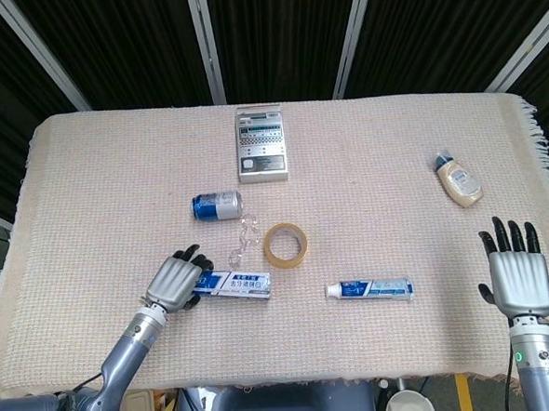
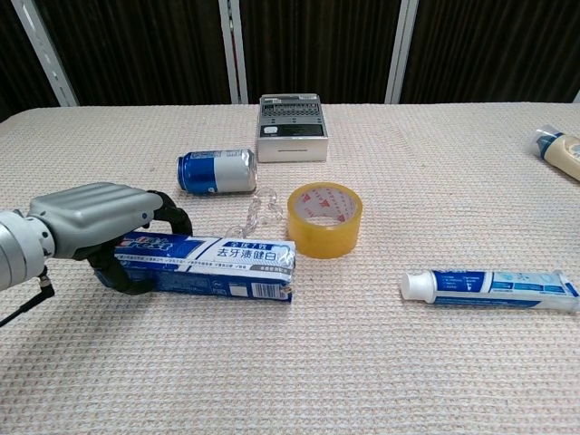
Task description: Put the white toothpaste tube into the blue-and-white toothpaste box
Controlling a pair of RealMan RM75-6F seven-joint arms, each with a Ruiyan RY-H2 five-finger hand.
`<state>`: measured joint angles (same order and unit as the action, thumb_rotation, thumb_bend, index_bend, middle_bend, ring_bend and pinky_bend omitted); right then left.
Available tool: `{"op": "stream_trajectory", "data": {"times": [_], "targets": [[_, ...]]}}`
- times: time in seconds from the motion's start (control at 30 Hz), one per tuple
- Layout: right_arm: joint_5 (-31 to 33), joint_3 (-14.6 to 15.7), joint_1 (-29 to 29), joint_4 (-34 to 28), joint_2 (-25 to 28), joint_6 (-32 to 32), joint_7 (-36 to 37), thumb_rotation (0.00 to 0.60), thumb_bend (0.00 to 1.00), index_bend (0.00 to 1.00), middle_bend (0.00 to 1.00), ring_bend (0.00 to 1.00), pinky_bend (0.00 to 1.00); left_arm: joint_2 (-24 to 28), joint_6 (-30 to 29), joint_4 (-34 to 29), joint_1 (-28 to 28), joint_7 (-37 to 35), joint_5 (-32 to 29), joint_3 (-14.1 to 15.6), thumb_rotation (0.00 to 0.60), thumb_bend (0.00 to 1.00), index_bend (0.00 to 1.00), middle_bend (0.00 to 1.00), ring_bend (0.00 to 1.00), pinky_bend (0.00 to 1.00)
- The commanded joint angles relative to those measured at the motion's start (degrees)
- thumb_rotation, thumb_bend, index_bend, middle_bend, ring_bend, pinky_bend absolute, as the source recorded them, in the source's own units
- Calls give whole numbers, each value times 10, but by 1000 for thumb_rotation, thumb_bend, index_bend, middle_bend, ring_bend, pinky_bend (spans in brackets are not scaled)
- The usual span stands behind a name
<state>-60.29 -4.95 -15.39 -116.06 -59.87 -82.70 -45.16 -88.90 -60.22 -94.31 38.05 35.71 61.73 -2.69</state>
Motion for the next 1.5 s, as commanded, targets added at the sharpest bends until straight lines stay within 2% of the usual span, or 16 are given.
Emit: {"op": "stream_trajectory", "data": {"times": [0.03,0.2,0.53,0.77,0.93,1.17,1.33,1.5], "targets": [[1,2,0,-4,0,-1,-3,600,217,196,66,65,0,-1,-2,3,-2,-8,3,-2,600,361,306,283,120,252],[5,4,-3,-1,-6,2,-8,600,217,198,66,65,0,-3,-10,8,-5,-19,13,-3,600,418,337,326,157,252],[16,4,-10,10,-13,6,-14,600,217,197,66,66,0,2,-24,8,-13,-39,21,-13,600,420,343,333,163,252],[9,12,-16,7,-22,17,-18,600,216,198,66,65,0,15,-28,-7,-18,-94,41,-28,600,420,341,333,163,252],[8,14,-33,2,-46,44,-18,600,216,198,78,65,0,49,-28,-48,-16,-103,36,-46,600,419,343,332,163,252],[15,13,-61,-1,-89,67,-47,600,217,199,121,71,0,111,-37,-117,-6,-67,6,-75,600,419,346,332,163,252],[50,4,-86,-14,-132,69,-90,600,217,216,167,75,0,142,-38,-149,3,-55,-24,-93,600,418,346,331,163,252],[85,1,-107,-24,-159,59,-133,600,217,237,189,78,0,150,-37,-157,9,-53,-36,-95,600,418,346,332,163,253]]}}
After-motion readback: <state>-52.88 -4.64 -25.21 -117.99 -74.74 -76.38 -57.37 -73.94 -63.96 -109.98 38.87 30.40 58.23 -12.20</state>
